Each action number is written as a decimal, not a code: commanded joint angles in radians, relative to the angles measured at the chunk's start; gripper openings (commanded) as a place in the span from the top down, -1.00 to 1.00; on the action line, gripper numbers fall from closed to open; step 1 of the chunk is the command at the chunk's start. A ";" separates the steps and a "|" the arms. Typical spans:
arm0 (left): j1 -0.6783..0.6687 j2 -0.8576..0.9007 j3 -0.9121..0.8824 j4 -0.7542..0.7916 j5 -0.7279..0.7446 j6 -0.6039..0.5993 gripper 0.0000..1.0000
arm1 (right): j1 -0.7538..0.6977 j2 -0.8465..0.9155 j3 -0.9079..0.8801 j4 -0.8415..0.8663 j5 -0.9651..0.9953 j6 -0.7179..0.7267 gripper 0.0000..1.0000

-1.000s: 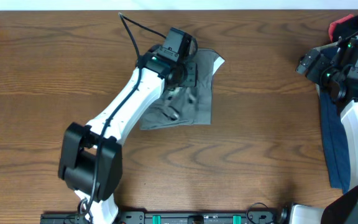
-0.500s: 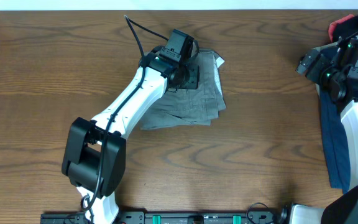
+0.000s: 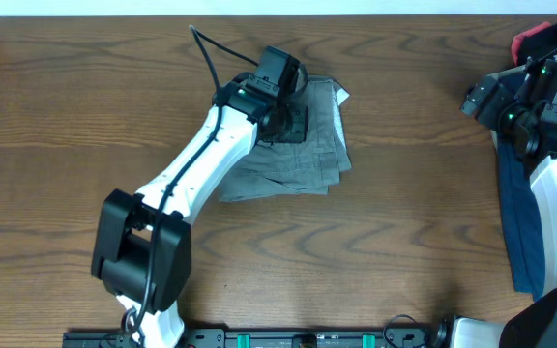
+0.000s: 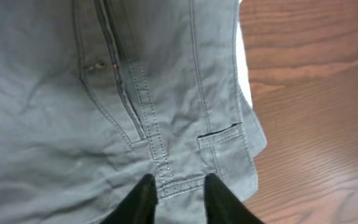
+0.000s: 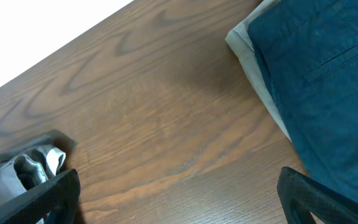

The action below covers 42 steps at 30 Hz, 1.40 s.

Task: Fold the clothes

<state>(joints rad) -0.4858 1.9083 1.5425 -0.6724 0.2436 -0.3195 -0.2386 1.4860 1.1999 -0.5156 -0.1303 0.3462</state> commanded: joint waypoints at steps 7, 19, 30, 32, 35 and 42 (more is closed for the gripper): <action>-0.046 0.142 -0.021 0.055 0.145 -0.009 0.88 | -0.002 0.005 0.015 -0.001 0.003 -0.018 -0.99; -0.116 0.270 -0.020 0.098 0.167 -0.027 0.88 | -0.002 0.005 0.015 -0.001 0.003 -0.018 -0.99; -0.114 0.103 0.023 0.164 -0.091 -0.027 0.88 | -0.002 0.005 0.015 -0.001 0.003 -0.018 -0.98; -0.114 0.089 0.023 0.228 -0.163 -0.027 0.88 | -0.002 0.005 0.015 -0.001 0.003 -0.018 -0.99; -0.113 0.097 0.023 0.350 -0.224 -0.026 0.88 | -0.002 0.005 0.015 -0.001 0.003 -0.018 -0.99; -0.099 0.171 0.023 0.510 -0.237 -0.026 0.81 | -0.002 0.005 0.015 -0.001 0.003 -0.018 -0.99</action>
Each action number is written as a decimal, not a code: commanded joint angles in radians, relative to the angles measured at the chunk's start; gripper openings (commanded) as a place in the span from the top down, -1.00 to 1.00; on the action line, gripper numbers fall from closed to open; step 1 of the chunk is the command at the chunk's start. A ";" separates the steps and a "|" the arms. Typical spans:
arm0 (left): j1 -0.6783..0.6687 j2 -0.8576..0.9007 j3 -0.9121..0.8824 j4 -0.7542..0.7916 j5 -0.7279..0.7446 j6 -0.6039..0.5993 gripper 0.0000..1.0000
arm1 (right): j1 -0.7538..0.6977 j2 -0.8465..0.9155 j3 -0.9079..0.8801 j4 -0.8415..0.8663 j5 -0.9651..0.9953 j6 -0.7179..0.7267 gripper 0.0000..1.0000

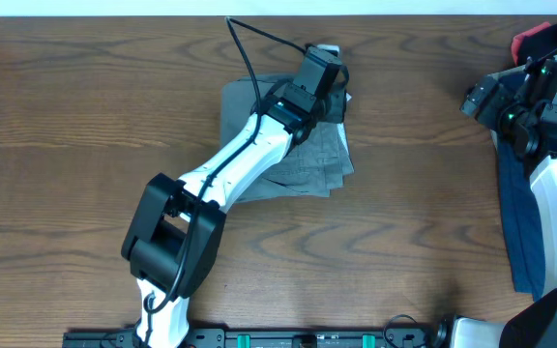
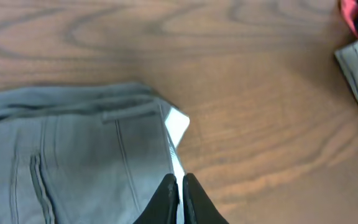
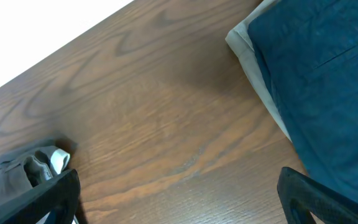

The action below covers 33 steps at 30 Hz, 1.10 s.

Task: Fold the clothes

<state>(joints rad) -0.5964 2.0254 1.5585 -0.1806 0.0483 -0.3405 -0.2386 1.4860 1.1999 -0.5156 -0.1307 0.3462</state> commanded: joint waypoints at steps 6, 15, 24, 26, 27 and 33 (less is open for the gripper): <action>0.048 0.143 0.007 0.096 -0.041 -0.006 0.78 | -0.002 0.005 0.015 -0.001 0.003 -0.018 -0.99; 0.063 0.251 0.007 0.213 -0.037 -0.006 0.66 | -0.002 0.005 0.015 -0.001 0.003 -0.018 -0.98; 0.066 0.245 0.007 0.206 -0.037 -0.005 0.55 | -0.002 0.005 0.015 -0.001 0.003 -0.018 -0.99; 0.067 0.209 0.007 0.201 -0.037 0.000 0.48 | -0.002 0.005 0.015 -0.001 0.003 -0.018 -0.99; 0.068 0.186 0.007 0.191 -0.035 0.008 0.43 | -0.002 0.005 0.015 -0.001 0.003 -0.018 -0.99; 0.080 0.010 0.007 0.039 -0.035 0.066 -0.51 | -0.002 0.005 0.015 -0.001 0.003 -0.018 -0.99</action>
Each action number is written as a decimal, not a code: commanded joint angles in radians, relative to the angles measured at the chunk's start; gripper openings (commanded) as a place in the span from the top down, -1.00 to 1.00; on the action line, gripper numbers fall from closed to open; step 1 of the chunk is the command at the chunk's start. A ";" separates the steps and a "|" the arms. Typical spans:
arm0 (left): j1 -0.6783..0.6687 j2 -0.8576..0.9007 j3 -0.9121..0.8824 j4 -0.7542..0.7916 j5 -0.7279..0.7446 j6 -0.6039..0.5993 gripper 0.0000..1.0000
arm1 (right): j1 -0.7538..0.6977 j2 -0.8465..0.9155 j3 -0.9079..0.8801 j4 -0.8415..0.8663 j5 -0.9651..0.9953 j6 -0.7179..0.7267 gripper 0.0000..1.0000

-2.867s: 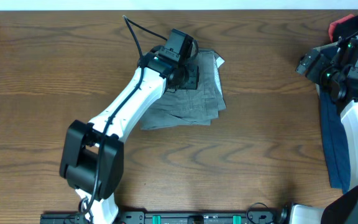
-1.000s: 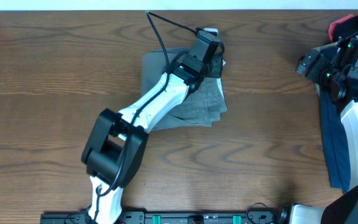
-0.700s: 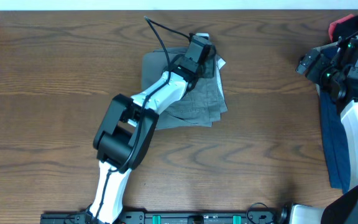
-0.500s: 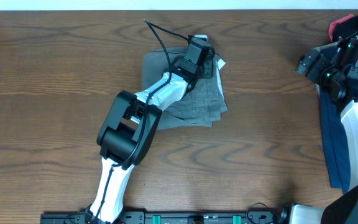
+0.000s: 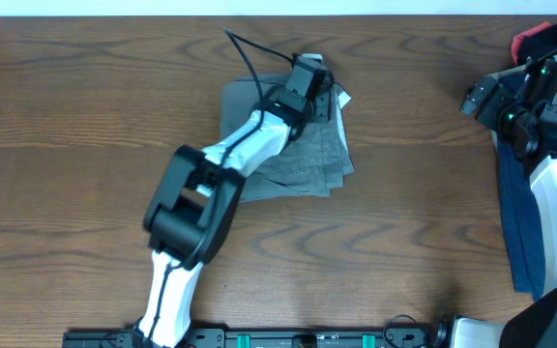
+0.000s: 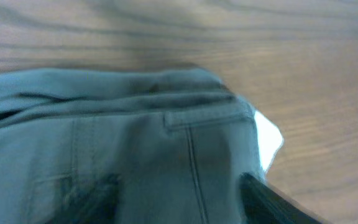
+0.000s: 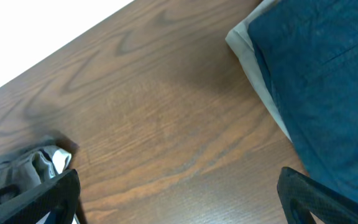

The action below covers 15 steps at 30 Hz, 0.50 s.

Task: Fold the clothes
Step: 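Grasp the folded shorts' left edge with the left gripper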

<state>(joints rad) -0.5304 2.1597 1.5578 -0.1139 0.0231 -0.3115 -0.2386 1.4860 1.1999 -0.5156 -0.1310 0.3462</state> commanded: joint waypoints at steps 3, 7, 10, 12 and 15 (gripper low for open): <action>0.040 -0.210 0.008 -0.130 -0.010 0.056 -0.96 | -0.002 0.005 0.015 -0.001 0.004 -0.018 -0.99; 0.104 -0.292 0.008 -0.283 -0.010 0.056 -0.96 | -0.002 0.005 0.015 -0.001 0.004 -0.018 -0.99; 0.188 -0.325 0.008 -0.423 -0.009 0.056 -0.96 | -0.002 0.005 0.015 -0.001 0.004 -0.018 -0.98; 0.242 -0.324 0.008 -0.474 -0.009 0.056 -0.95 | -0.002 0.005 0.015 -0.001 0.004 -0.018 -0.99; 0.341 -0.305 -0.004 -0.534 0.049 0.056 -0.96 | -0.002 0.005 0.015 -0.001 0.004 -0.018 -0.98</action>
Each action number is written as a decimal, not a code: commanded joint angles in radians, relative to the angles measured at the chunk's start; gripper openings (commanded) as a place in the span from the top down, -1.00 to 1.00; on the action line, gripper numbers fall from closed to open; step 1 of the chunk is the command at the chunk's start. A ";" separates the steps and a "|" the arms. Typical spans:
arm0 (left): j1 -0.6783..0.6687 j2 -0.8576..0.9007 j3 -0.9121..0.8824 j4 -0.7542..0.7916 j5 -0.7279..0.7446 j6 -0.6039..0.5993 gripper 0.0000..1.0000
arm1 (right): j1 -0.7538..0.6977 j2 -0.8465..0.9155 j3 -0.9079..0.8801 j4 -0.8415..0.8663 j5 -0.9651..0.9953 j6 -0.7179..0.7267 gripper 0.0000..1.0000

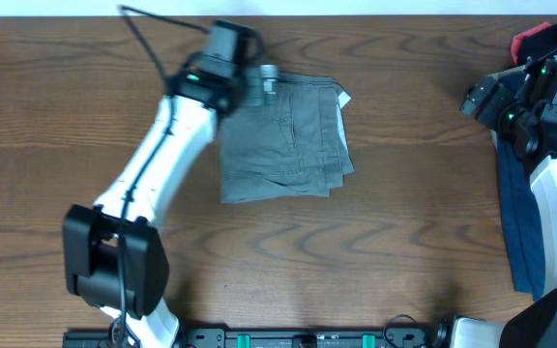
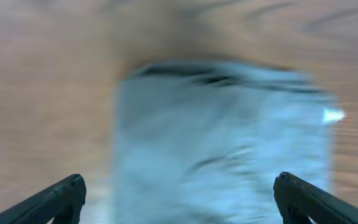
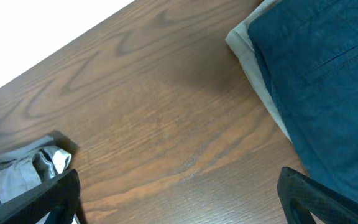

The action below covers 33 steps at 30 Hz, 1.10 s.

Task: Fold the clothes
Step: 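Grasp the folded shorts' left edge with the left gripper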

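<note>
A folded grey garment (image 1: 283, 135) lies flat on the wooden table (image 1: 404, 242), with a white label showing at its far right corner. My left gripper (image 1: 262, 81) hovers at the garment's far edge, left of the middle. The left wrist view is blurred: the grey garment (image 2: 222, 143) fills it and the left gripper (image 2: 178, 182) is wide open with nothing held. My right gripper (image 1: 474, 99) hangs open at the right side over bare wood, and the right wrist view shows the right gripper (image 3: 176, 179) empty.
A pile of clothes lies at the right edge: a dark blue garment (image 1: 515, 222) under my right arm and something red (image 1: 540, 39) at the far corner. In the right wrist view the blue garment (image 3: 328, 81) lies on a beige one (image 3: 248, 53).
My left arm has swung left. Its gripper was over the garment's far right corner and is now at the far edge left of the middle, jaws wide open. The garment lies unchanged.
My left gripper first sat nearly shut on the grey garment's waistband. Then it was shut at the far right corner by the white label. Then it was opening over that corner, and now it is wide open further left. The right arm stayed still.
</note>
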<state>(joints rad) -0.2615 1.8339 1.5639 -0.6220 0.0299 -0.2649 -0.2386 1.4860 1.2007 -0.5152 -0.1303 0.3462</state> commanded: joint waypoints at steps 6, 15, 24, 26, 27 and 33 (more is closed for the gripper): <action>0.239 0.099 -0.025 -0.079 0.428 0.136 -0.96 | -0.002 0.005 0.014 -0.001 0.003 -0.018 -0.99; 0.290 0.249 -0.025 -0.142 0.619 0.206 -0.96 | -0.002 0.005 0.014 -0.001 0.003 -0.018 -0.99; 0.269 0.352 -0.025 -0.140 0.704 0.235 -0.96 | -0.002 0.005 0.014 -0.001 0.003 -0.018 -0.99; 0.262 0.366 -0.025 -0.136 0.704 0.235 -0.94 | -0.002 0.005 0.014 -0.001 0.003 -0.018 -0.98; 0.258 0.373 -0.025 -0.132 0.704 0.235 -0.76 | -0.002 0.005 0.014 -0.001 0.003 -0.018 -0.99; 0.242 0.400 -0.025 -0.075 0.703 0.207 0.26 | -0.002 0.005 0.014 -0.001 0.003 -0.018 -0.98</action>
<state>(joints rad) -0.0124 2.2139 1.5444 -0.7155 0.7284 -0.0528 -0.2386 1.4860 1.2007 -0.5152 -0.1303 0.3462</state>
